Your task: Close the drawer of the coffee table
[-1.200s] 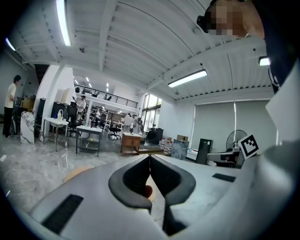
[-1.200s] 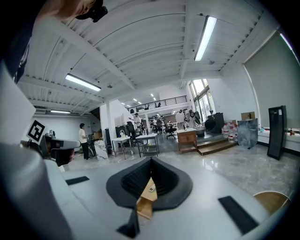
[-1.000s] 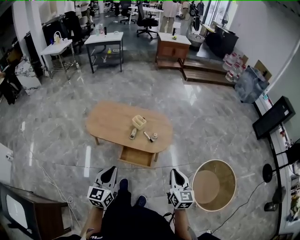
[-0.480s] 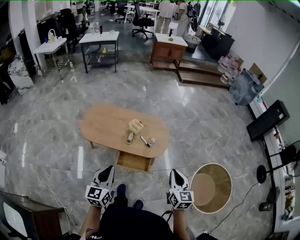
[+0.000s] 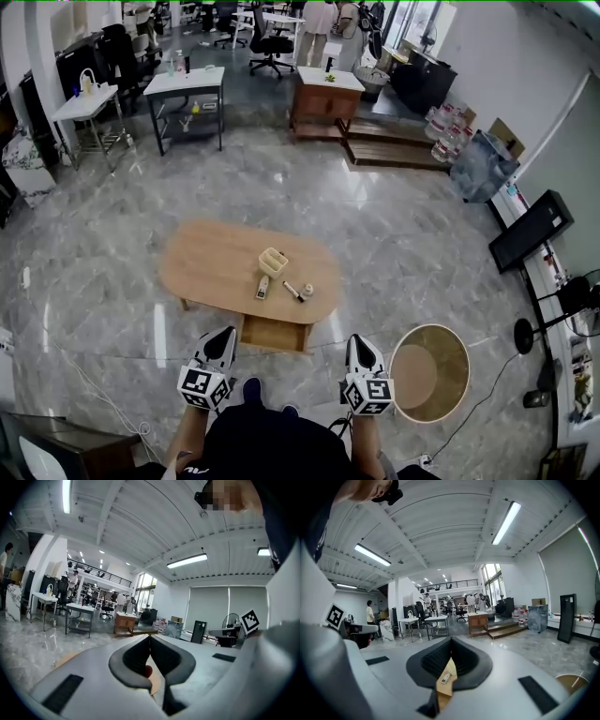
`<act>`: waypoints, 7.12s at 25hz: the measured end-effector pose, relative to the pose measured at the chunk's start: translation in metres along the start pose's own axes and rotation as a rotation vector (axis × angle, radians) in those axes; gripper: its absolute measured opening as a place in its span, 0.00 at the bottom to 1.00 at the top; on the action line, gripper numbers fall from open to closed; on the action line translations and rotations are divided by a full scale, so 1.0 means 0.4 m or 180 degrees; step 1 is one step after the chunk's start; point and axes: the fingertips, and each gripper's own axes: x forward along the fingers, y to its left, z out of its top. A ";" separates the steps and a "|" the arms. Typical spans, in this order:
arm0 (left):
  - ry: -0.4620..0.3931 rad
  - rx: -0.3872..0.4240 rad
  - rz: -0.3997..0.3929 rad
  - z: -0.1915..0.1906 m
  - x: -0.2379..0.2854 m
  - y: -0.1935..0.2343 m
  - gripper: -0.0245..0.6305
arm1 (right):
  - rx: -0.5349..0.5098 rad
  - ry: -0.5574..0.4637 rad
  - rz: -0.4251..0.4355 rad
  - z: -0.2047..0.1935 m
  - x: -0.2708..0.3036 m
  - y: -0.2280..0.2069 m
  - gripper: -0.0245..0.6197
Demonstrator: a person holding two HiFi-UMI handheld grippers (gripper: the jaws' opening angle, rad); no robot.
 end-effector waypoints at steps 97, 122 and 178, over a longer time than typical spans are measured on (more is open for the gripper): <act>0.1506 -0.0178 0.0412 -1.248 0.260 0.255 0.07 | 0.0469 0.1317 0.0215 -1.281 0.362 -0.090 0.08; 0.1984 -0.0350 0.0590 -1.626 0.305 0.357 0.07 | 0.0794 0.1694 0.0060 -1.625 0.459 -0.096 0.08; 0.1862 -0.0082 0.0414 -1.735 0.366 0.425 0.07 | 0.1098 0.1388 -0.0289 -1.733 0.487 -0.170 0.08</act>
